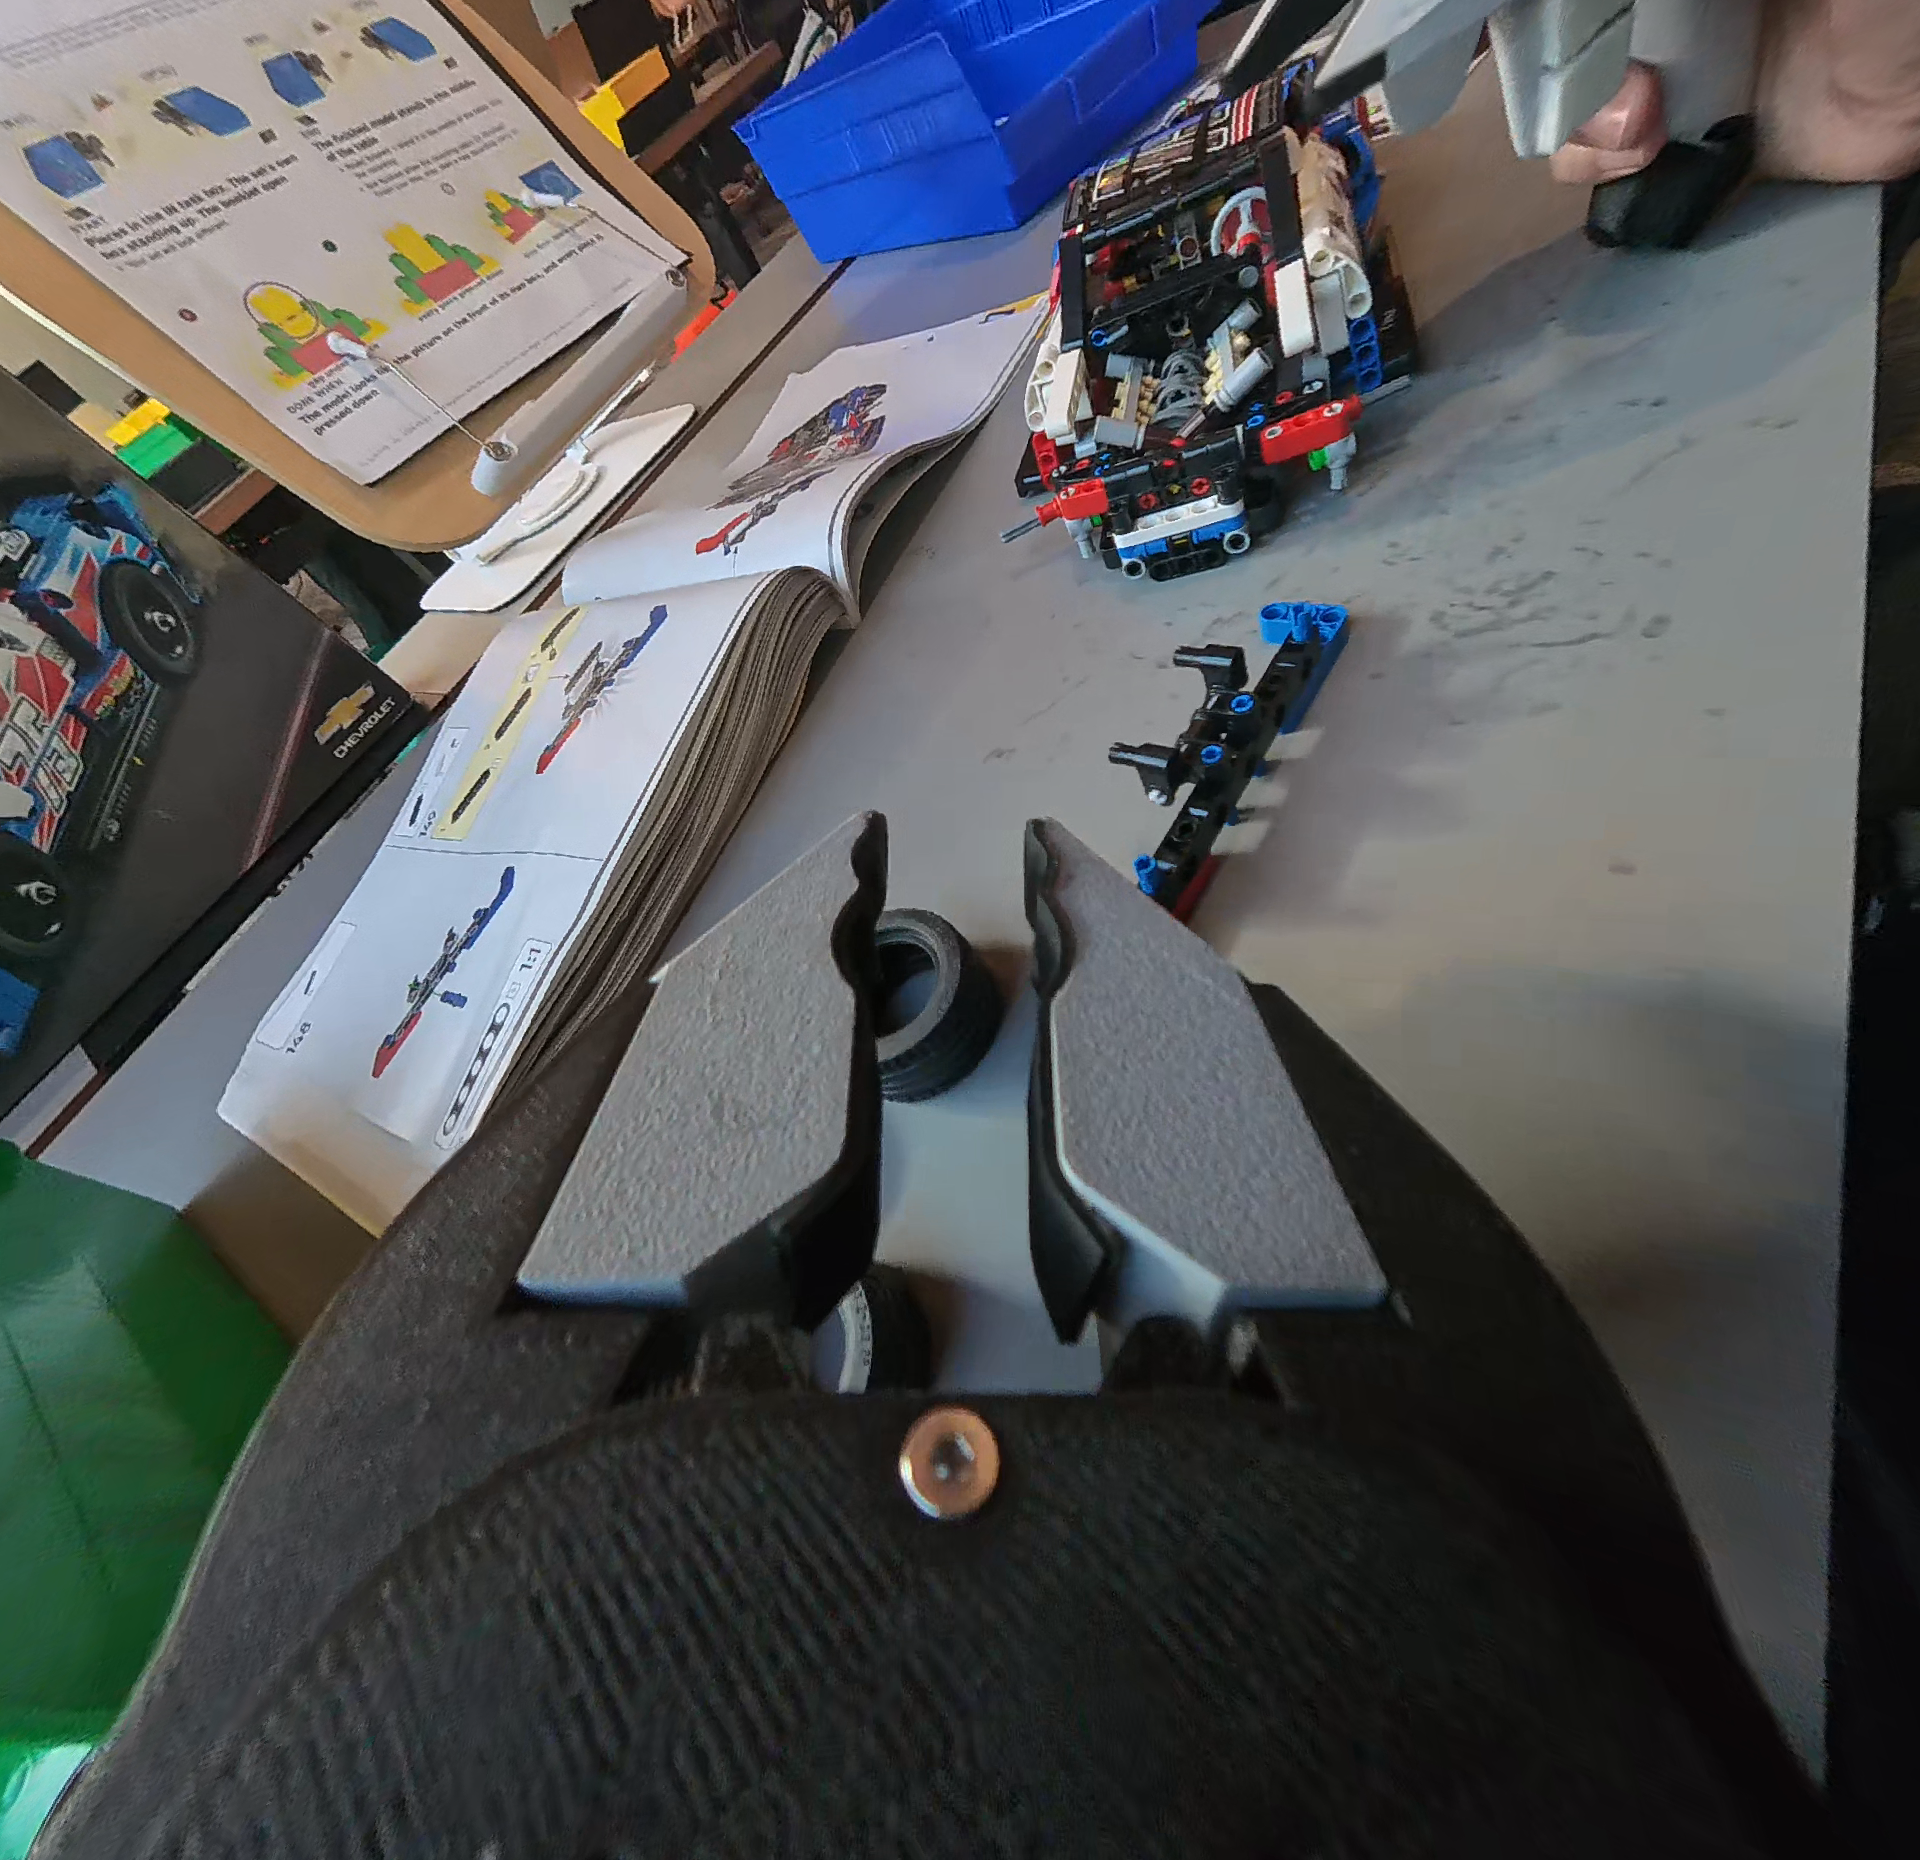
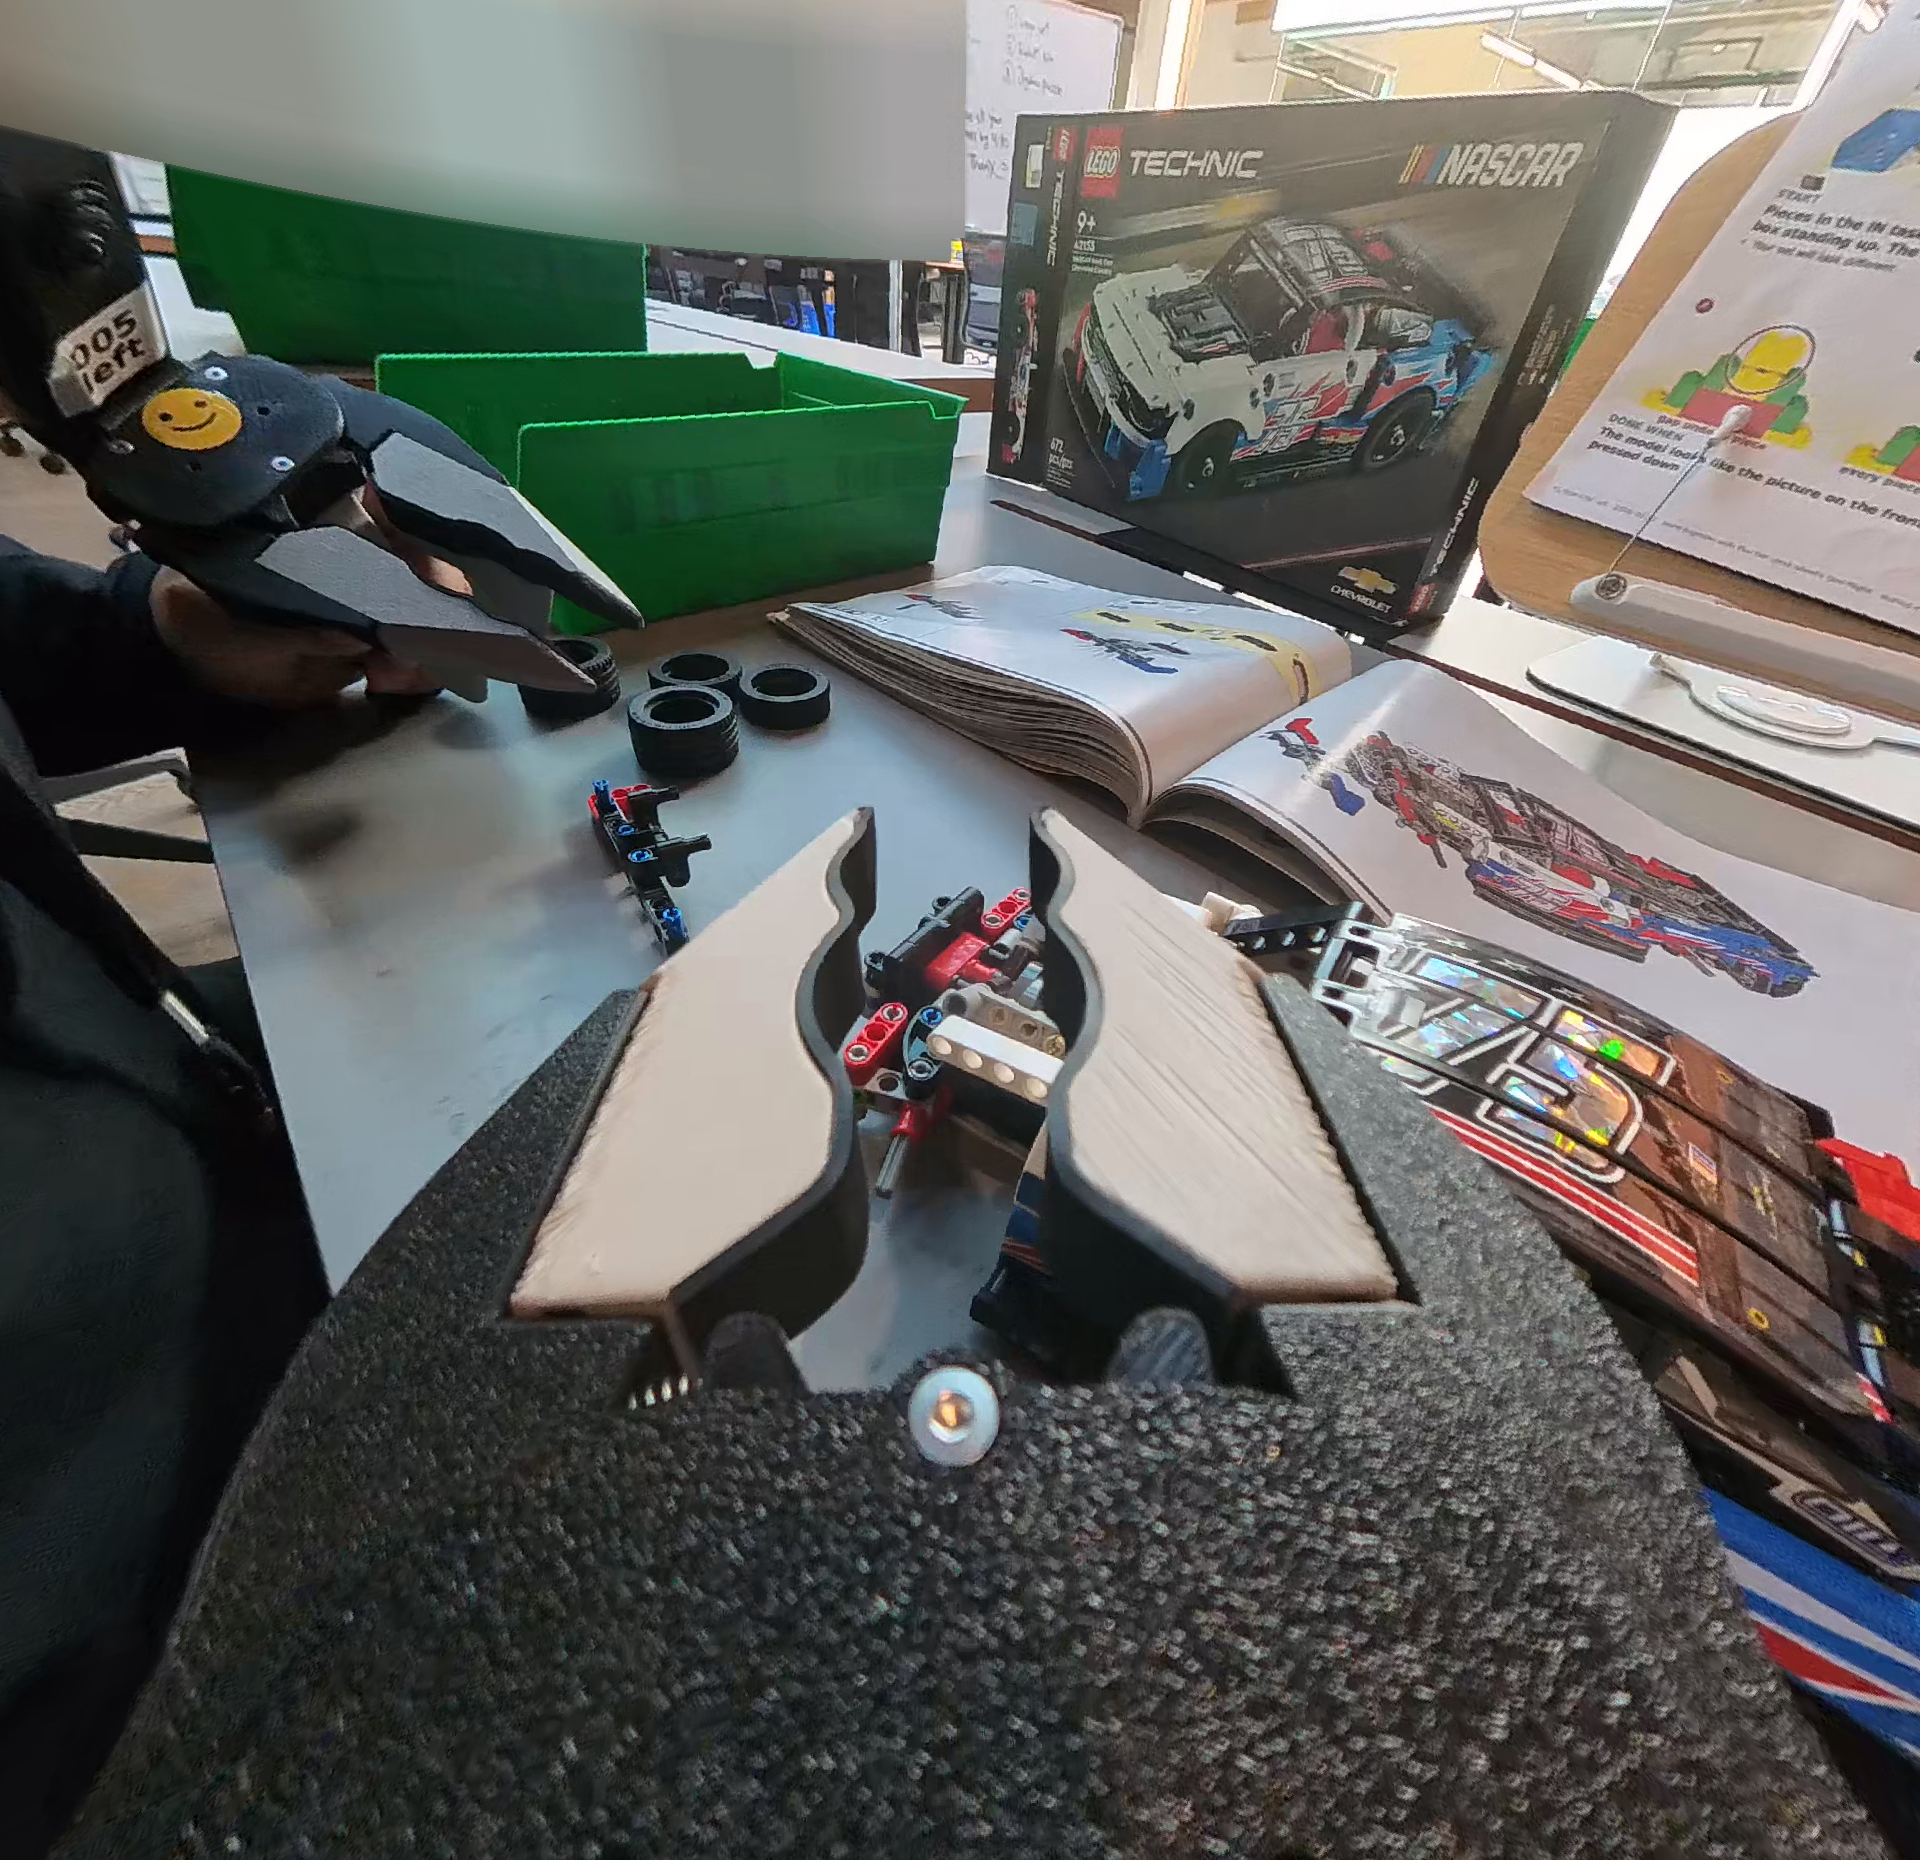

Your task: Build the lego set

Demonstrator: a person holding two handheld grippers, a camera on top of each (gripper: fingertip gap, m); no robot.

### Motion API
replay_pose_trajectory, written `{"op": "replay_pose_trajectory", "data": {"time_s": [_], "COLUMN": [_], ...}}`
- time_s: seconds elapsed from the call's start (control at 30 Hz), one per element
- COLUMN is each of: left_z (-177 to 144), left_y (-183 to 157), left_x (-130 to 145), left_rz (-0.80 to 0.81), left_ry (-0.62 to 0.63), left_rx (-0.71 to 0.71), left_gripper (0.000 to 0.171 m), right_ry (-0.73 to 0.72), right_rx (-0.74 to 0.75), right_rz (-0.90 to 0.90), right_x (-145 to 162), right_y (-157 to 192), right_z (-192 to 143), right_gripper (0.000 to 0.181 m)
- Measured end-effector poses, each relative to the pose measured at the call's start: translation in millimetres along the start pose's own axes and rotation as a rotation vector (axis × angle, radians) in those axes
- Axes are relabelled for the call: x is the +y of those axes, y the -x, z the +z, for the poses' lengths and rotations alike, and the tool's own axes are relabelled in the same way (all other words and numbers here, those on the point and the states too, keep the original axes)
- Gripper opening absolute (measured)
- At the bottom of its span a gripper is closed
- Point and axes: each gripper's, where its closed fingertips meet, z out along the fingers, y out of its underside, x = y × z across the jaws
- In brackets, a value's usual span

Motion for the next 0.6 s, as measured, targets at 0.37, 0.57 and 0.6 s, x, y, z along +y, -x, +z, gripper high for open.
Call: {"op": "replay_pose_trajectory", "data": {"time_s": [0.37,0.57,0.6], "left_z": [-57,-133,-140], "left_y": [24,91,94], "left_x": [-39,-20,-5], "left_rz": [-0.204,-0.437,-0.511], "left_ry": [-0.17,-0.12,-0.091], "left_rx": [-0.044,-0.13,-0.13], "left_gripper": [0.001,0.025,0.032], "right_ry": [0.048,0.07,0.074], "right_rx": [0.054,0.087,0.096], "right_rz": [-0.129,-0.152,-0.153], "right_x": [6,9,9], "right_y": [7,6,5], "right_z": [5,7,7], "right_gripper": [0.031,0.03,0.029]}}
